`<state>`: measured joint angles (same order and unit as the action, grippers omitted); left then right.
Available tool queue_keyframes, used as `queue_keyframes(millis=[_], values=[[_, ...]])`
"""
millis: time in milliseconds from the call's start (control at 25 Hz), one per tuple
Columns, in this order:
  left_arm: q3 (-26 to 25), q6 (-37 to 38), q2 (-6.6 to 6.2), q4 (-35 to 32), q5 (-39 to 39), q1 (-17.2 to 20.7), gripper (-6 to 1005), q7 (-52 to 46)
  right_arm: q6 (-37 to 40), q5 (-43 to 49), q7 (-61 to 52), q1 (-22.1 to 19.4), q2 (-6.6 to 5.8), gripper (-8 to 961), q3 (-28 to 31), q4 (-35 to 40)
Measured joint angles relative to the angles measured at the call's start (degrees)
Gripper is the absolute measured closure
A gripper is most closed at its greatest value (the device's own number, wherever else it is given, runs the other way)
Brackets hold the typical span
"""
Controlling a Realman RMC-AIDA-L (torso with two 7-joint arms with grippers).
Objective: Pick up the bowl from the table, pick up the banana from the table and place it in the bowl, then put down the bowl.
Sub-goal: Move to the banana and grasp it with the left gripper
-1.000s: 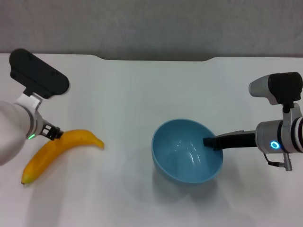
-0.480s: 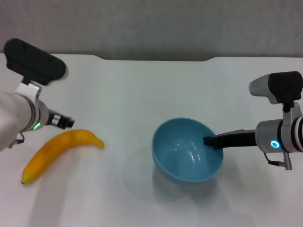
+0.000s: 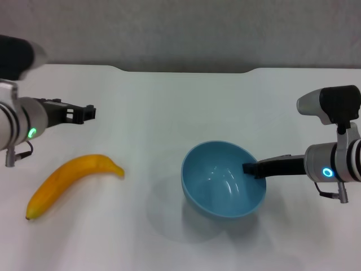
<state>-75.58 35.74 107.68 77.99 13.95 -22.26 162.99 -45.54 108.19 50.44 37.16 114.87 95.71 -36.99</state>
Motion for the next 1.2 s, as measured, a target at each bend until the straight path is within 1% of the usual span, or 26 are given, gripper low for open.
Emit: queue_keyframes(millis=[40, 160, 280, 360, 440, 600, 760, 880, 960, 1000, 1080, 1160, 1200], values=[[-0.48, -0.15, -0.4, 0.0, 1.83, 0.05, 241, -0.01, 0.0, 0.0, 0.05, 0.0, 0.0, 918, 0.0, 0.0], [-1.76, -0.09, -2.3, -0.76, 9.25, -0.2, 241, 0.01, 0.01, 0.0, 0.12, 0.03, 0.0, 918, 0.0, -0.04], [-2.26, 0.53, -3.6, -1.53, 12.2, -0.45, 242, 0.05, 0.01, 0.01, 0.15, 0.05, 0.0, 918, 0.0, -0.09], [-2.43, 2.79, -4.34, -1.97, 12.83, -1.25, 242, 0.06, 0.01, 0.05, 0.21, 0.06, 0.0, 918, 0.0, -0.1], [-2.13, 7.03, -5.28, -2.58, 13.8, -2.74, 256, 0.12, 0.01, 0.07, 0.25, 0.07, 0.0, 917, 0.0, -0.1], [0.56, 15.54, -7.2, -3.13, 15.35, -6.39, 282, 0.2, 0.0, 0.09, 0.26, 0.09, 0.0, 917, -0.09, -0.1], [5.73, 20.7, -8.16, -2.97, 14.31, -9.18, 309, 0.27, -0.06, 0.1, 0.28, 0.28, 0.02, 918, -0.32, -0.1], [9.65, 21.58, -8.28, -4.01, 13.01, -10.95, 323, 0.29, -0.08, 0.1, 0.28, 0.4, 0.08, 918, -0.35, -0.1], [12.18, 21.53, -7.79, -4.92, 10.92, -11.78, 322, 0.29, -0.08, 0.1, 0.28, 0.44, 0.09, 917, -0.35, -0.1], [13.06, 21.53, -7.38, -5.45, 9.6, -12.06, 322, 0.29, -0.08, 0.1, 0.28, 0.45, 0.09, 917, -0.36, -0.1], [14.74, 21.48, -5.96, -6.91, 6.2, -12.67, 321, 0.28, -0.11, 0.1, 0.28, 0.47, 0.09, 917, -0.36, -0.06], [15.0, 21.34, -4.36, -8.47, 2.93, -13.0, 320, 0.27, -0.14, 0.1, 0.27, 0.52, 0.09, 918, -0.35, -0.07], [14.98, 21.28, -3.79, -9.13, 1.86, -13.23, 320, 0.26, -0.14, 0.1, 0.27, 0.54, 0.09, 918, -0.35, -0.07]])
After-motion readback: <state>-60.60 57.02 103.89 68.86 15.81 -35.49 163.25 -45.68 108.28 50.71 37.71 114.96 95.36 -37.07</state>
